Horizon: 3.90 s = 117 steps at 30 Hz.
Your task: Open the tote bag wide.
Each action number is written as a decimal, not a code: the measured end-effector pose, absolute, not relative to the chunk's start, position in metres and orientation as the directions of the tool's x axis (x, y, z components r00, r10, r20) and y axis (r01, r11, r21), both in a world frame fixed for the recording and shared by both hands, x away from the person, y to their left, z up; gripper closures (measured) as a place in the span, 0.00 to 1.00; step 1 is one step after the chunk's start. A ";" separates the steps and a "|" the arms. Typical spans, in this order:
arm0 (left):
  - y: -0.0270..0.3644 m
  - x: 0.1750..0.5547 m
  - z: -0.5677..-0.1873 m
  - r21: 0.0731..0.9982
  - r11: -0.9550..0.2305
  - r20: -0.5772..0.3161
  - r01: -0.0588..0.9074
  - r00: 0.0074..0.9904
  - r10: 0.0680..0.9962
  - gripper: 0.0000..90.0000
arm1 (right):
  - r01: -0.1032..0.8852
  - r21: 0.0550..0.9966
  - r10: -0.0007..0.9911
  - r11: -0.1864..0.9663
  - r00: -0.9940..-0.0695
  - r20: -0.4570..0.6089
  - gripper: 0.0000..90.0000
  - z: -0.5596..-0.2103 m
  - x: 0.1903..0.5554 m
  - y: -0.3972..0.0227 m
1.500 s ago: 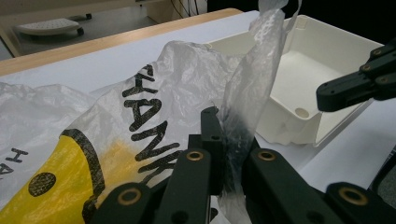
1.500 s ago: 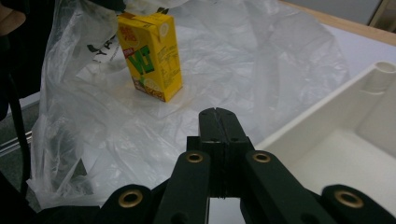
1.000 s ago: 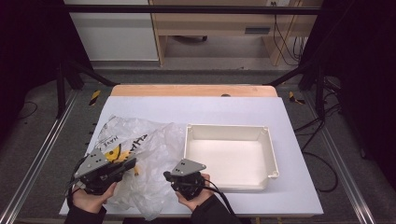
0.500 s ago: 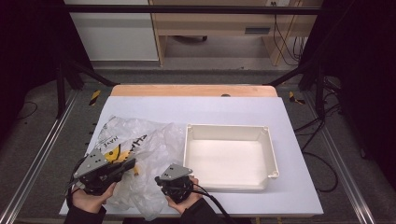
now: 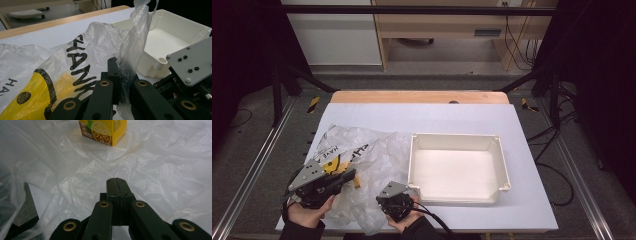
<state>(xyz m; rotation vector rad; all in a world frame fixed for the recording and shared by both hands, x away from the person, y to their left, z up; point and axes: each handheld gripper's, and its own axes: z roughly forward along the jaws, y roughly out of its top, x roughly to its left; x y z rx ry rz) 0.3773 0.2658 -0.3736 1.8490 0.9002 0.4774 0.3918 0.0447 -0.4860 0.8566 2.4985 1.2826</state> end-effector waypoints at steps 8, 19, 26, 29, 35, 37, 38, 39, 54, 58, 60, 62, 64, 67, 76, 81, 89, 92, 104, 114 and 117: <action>0.269 0.376 -0.372 0.902 -0.226 -0.069 0.368 0.641 0.765 0.99 | 0.408 0.780 0.583 0.474 -0.809 0.069 1.00 -0.490 0.394 0.048; 0.281 0.374 -0.371 0.911 -0.194 -0.080 0.365 0.616 0.784 0.99 | 0.409 0.773 0.591 0.485 -0.805 0.055 1.00 -0.489 0.393 0.052; 0.294 0.373 -0.371 0.921 -0.155 -0.089 0.356 0.583 0.808 0.99 | 0.402 0.776 0.589 0.486 -0.807 0.048 1.00 -0.489 0.393 0.052; 0.301 0.374 -0.373 0.922 -0.138 -0.097 0.363 0.558 0.824 0.99 | 0.409 0.775 0.593 0.482 -0.804 0.056 1.00 -0.489 0.394 0.052; 0.311 0.375 -0.376 0.925 -0.114 -0.101 0.363 0.521 0.847 0.99 | 0.417 0.770 0.599 0.484 -0.799 0.056 1.00 -0.488 0.394 0.054; 0.317 0.376 -0.376 0.926 -0.103 -0.103 0.363 0.506 0.856 0.99 | 0.415 0.771 0.598 0.484 -0.800 0.055 1.00 -0.488 0.394 0.054; 0.318 0.376 -0.376 0.926 -0.101 -0.104 0.363 0.503 0.858 0.99 | 0.414 0.768 0.596 0.488 -0.801 0.053 1.00 -0.488 0.395 0.054; 0.321 0.376 -0.377 0.927 -0.095 -0.106 0.364 0.494 0.863 0.99 | 0.414 0.769 0.596 0.488 -0.801 0.053 1.00 -0.488 0.395 0.054; 0.338 0.381 -0.384 0.923 -0.065 -0.116 0.378 0.436 0.892 1.00 | 0.418 0.769 0.601 0.484 -0.797 0.055 1.00 -0.488 0.395 0.054; 0.341 0.382 -0.387 0.921 -0.062 -0.118 0.385 0.426 0.897 1.00 | 0.419 0.770 0.600 0.481 -0.798 0.059 1.00 -0.488 0.395 0.054; 0.343 0.382 -0.388 0.919 -0.059 -0.121 0.390 0.420 0.899 1.00 | 0.417 0.771 0.600 0.481 -0.798 0.057 1.00 -0.489 0.396 0.054; 0.345 0.383 -0.391 0.916 -0.057 -0.121 0.397 0.411 0.904 1.00 | 0.415 0.773 0.600 0.480 -0.798 0.057 1.00 -0.489 0.396 0.054; 0.347 0.383 -0.393 0.914 -0.059 -0.120 0.401 0.407 0.906 1.00 | 0.416 0.774 0.601 0.478 -0.798 0.057 1.00 -0.489 0.396 0.054; 0.351 0.383 -0.395 0.915 -0.054 -0.118 0.401 0.393 0.912 1.00 | 0.414 0.773 0.602 0.481 -0.797 0.053 1.00 -0.489 0.395 0.054; 0.358 0.385 -0.402 0.907 -0.051 -0.119 0.417 0.369 0.922 1.00 | 0.410 0.774 0.599 0.483 -0.799 0.049 1.00 -0.489 0.395 0.054; 0.361 0.388 -0.407 0.899 -0.051 -0.121 0.434 0.360 0.925 1.00 | 0.409 0.774 0.599 0.484 -0.799 0.047 1.00 -0.489 0.395 0.054; 0.365 0.395 -0.420 0.874 -0.072 -0.112 0.481 0.343 0.933 1.00 | 0.409 0.774 0.599 0.484 -0.800 0.048 1.00 -0.489 0.395 0.055; 0.366 0.397 -0.422 0.868 -0.080 -0.106 0.489 0.341 0.934 1.00 | 0.409 0.774 0.599 0.483 -0.799 0.048 1.00 -0.489 0.395 0.055; 0.362 0.409 -0.438 0.833 -0.116 -0.082 0.540 0.329 0.941 1.00 | 0.412 0.773 0.600 0.483 -0.798 0.050 1.00 -0.489 0.396 0.055; 0.360 0.418 -0.452 0.783 -0.165 -0.051 0.600 0.326 0.944 1.00 | 0.409 0.774 0.598 0.483 -0.800 0.049 1.00 -0.489 0.396 0.055; 0.359 0.420 -0.457 0.765 -0.182 -0.039 0.617 0.326 0.944 1.00 | 0.410 0.774 0.597 0.483 -0.801 0.051 1.00 -0.489 0.397 0.054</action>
